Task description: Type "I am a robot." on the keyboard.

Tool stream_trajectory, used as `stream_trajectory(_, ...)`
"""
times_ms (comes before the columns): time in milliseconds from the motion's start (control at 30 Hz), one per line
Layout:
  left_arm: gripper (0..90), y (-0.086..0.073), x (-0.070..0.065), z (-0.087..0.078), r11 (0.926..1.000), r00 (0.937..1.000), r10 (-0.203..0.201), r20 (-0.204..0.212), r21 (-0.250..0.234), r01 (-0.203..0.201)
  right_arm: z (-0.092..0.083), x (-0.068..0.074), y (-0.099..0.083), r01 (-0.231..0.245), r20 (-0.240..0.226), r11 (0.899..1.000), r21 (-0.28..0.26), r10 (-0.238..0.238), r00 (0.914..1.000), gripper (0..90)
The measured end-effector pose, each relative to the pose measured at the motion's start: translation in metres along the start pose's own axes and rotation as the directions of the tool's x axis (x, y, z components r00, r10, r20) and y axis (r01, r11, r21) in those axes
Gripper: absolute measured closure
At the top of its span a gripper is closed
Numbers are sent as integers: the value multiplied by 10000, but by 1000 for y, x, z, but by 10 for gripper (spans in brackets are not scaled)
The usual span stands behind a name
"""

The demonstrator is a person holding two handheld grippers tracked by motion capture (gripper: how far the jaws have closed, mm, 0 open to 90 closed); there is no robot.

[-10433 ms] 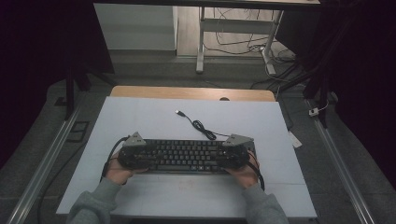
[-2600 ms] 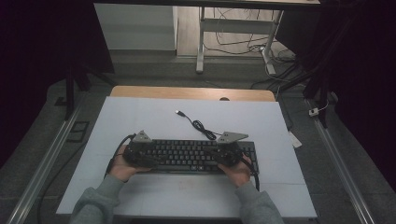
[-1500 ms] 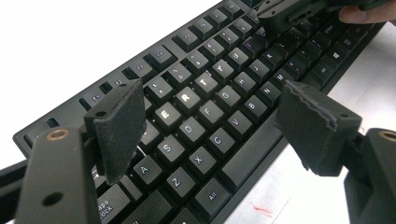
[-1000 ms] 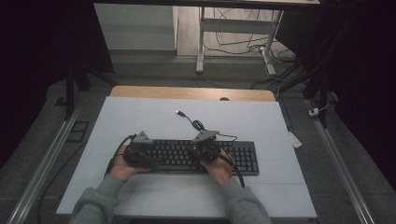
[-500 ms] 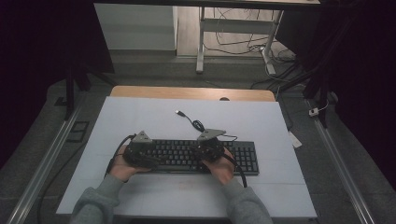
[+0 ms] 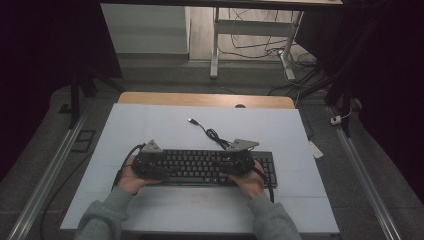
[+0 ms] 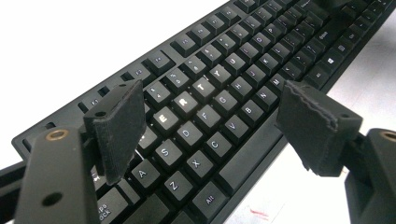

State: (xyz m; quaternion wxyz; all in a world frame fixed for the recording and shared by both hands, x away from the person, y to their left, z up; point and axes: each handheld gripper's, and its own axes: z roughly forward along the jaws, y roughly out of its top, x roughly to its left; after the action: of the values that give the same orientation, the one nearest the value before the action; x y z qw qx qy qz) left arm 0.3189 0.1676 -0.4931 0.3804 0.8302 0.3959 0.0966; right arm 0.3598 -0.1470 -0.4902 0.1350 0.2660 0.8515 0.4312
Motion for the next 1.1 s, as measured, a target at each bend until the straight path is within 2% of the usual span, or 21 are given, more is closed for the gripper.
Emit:
stream_trajectory(333,236,0,3,-1,9997,9996,-231,-183,-80,229,-22,-8,-15,-41,159,10000,24,41,9999,508)
stream_trajectory(600,258,0,2,-2,9995,9994,-250,-238,-198,245,-26,-10,-17,-94,225,10000,0,94,9997,507)
stream_trajectory(867,366,0,2,-4,9990,9995,-167,-281,-419,155,-25,-9,-17,-1,256,10000,99,-2,9997,507)
stream_trajectory(1100,522,1,1,-5,9986,10000,-70,-59,-523,67,-23,-10,-18,12,275,9998,217,-18,9996,505)
